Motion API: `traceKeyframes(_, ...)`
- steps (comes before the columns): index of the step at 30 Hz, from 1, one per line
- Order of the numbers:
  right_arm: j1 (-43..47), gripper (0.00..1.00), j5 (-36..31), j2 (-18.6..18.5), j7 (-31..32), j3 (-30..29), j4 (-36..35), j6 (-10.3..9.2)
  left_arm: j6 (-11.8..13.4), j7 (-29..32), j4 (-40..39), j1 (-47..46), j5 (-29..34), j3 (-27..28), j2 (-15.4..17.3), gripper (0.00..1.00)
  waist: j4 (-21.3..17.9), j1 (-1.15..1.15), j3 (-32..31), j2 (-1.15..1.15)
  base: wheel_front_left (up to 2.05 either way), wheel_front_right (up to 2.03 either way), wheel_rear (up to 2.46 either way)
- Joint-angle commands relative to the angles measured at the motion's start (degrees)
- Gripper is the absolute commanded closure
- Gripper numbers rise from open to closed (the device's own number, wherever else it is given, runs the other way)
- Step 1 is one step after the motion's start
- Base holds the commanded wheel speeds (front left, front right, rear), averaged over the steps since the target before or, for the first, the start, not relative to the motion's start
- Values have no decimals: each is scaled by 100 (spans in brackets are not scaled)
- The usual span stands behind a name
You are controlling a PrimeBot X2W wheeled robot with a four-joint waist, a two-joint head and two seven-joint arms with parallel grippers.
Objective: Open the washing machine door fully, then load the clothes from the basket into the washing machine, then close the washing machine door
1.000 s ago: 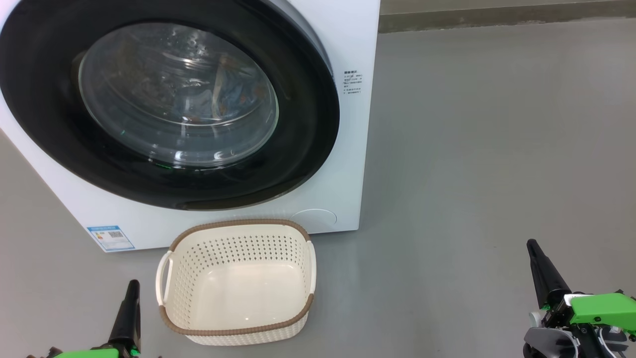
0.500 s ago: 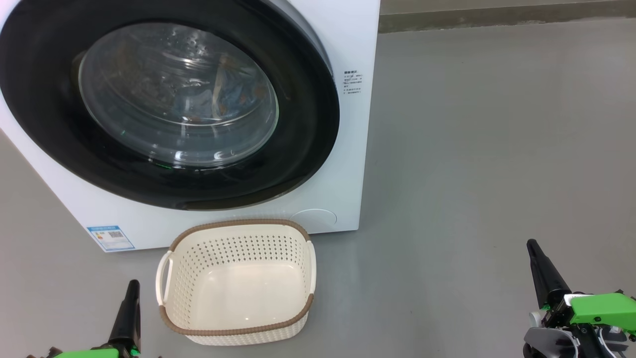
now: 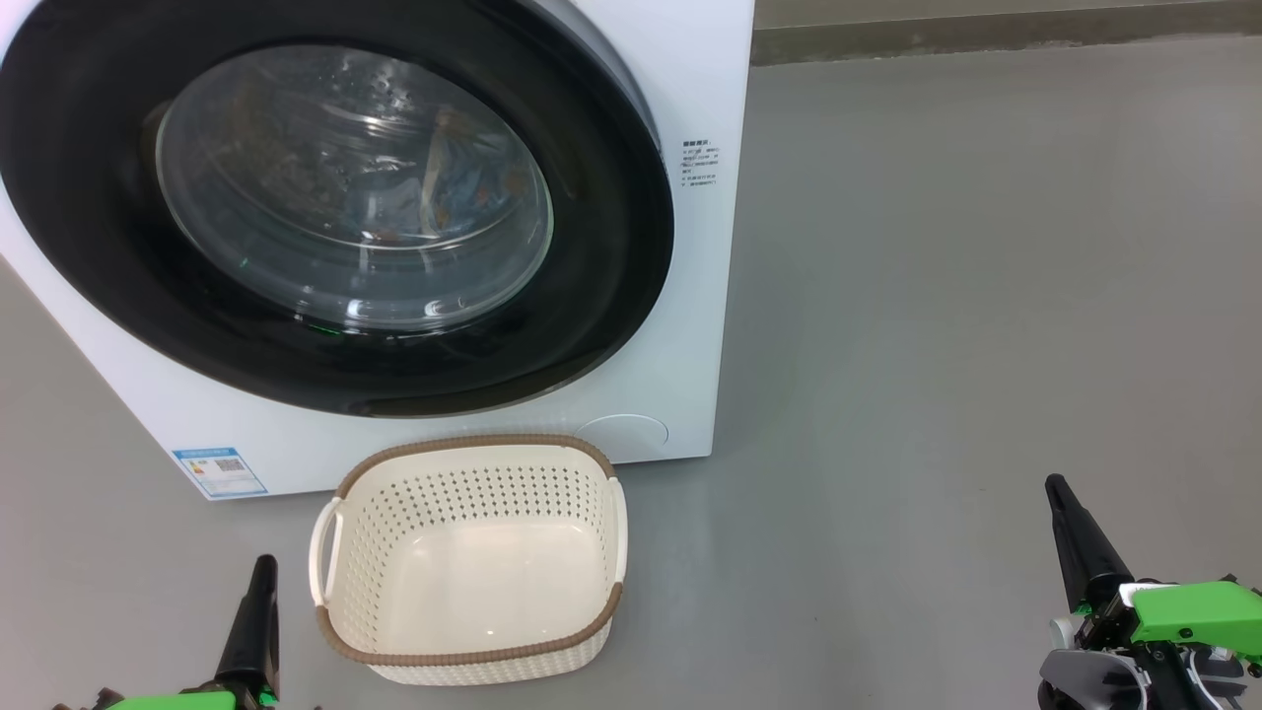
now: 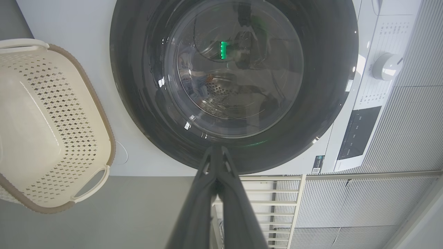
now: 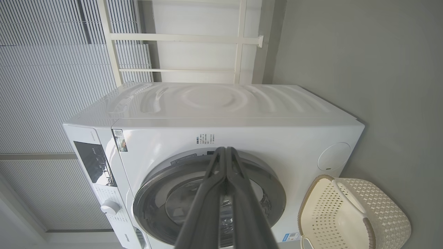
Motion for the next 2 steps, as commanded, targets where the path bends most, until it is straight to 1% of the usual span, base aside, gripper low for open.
traceKeyframes(1,-229,100,28,-45,23,107,-170,10,4,34,-177,-244,-47,152,54,100,0,0,0,0,0,0,0)
traceKeyframes(2,-229,100,28,-45,23,107,-170,10,4,34,-177,-244,-47,152,54,100,0,0,0,0,0,0,0)
